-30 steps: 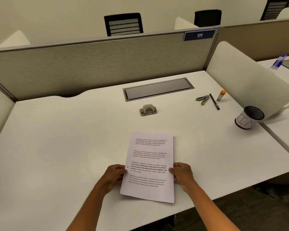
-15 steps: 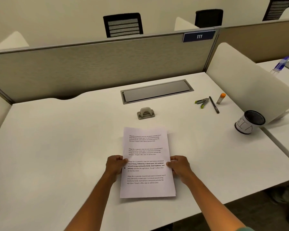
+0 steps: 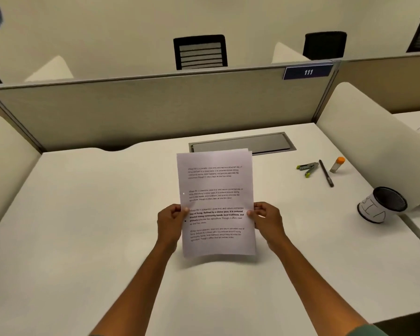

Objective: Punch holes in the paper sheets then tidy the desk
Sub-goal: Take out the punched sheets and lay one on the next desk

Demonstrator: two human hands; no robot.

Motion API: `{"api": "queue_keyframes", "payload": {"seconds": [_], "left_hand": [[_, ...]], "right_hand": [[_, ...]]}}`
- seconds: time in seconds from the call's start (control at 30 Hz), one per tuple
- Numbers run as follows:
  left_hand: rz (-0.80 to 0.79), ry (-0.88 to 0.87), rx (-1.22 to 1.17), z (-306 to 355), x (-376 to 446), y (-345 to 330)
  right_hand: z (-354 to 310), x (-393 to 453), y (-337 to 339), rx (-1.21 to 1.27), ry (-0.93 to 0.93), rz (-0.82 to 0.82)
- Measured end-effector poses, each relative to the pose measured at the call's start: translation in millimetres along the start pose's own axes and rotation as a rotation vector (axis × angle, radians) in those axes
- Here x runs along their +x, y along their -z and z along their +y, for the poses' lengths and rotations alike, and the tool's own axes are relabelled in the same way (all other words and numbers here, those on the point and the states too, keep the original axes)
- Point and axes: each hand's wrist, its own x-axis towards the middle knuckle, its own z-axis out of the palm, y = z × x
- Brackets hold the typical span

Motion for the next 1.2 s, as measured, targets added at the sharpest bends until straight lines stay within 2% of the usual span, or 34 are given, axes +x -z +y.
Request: {"api": "queue_keyframes", "payload": {"seconds": [0.3,0.67,1.2], "left_hand": [[0.059,-0.157,-0.069,0.7,-11.6,-3.2],[0.036,-0.2,-0.081,-23.6,-42.1,11.4],[0.083,-0.228,-0.085,-17.2,-55.4,11.0]], "right_hand": [[2.0,0.8,-6.1,0.047,0.04,0.03],[31.0,-21.9,-12.7,0.082,0.066,0.026],[19.2,-36.4,-20.1,0.022,0.206,0.024]]}}
